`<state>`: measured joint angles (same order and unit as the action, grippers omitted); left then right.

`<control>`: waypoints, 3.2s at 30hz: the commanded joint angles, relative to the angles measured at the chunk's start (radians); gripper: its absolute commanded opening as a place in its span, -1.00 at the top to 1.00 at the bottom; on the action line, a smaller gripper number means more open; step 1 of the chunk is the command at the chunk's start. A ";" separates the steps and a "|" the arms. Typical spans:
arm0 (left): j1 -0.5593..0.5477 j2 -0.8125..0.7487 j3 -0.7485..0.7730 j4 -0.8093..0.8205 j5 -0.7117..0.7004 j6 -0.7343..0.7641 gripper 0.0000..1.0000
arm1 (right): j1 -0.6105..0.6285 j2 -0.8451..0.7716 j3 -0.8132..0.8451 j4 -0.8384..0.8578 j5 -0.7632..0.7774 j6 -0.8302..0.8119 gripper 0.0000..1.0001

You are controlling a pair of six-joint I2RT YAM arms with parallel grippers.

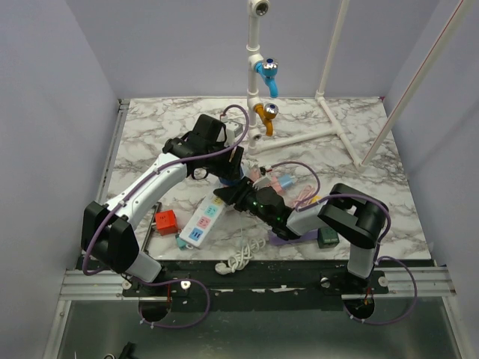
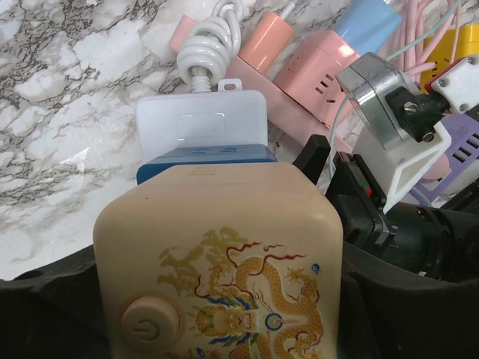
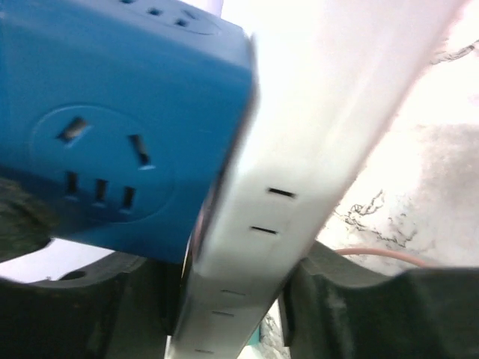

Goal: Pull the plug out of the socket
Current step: Remove the plug from the socket.

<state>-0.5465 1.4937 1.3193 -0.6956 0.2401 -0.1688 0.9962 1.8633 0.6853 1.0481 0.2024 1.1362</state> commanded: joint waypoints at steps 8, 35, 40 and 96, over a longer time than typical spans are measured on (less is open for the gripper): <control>0.025 -0.070 0.046 0.061 0.052 0.004 1.00 | -0.010 -0.013 -0.019 -0.180 0.036 -0.043 0.71; 0.045 -0.200 0.141 -0.047 0.105 0.070 1.00 | -0.044 0.048 0.049 -0.580 0.195 0.120 0.99; 0.045 -0.243 0.092 -0.036 0.169 0.045 1.00 | -0.044 0.051 0.068 -0.660 0.225 0.132 0.99; 0.083 -0.529 0.096 -0.460 0.926 0.856 1.00 | -0.044 -0.971 0.161 -0.903 -0.624 -1.081 -1.00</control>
<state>-0.4667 0.9646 1.4048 -1.1263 1.1118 0.6094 0.9535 0.8635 0.7738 0.2497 -0.2684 0.1707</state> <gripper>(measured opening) 0.671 0.998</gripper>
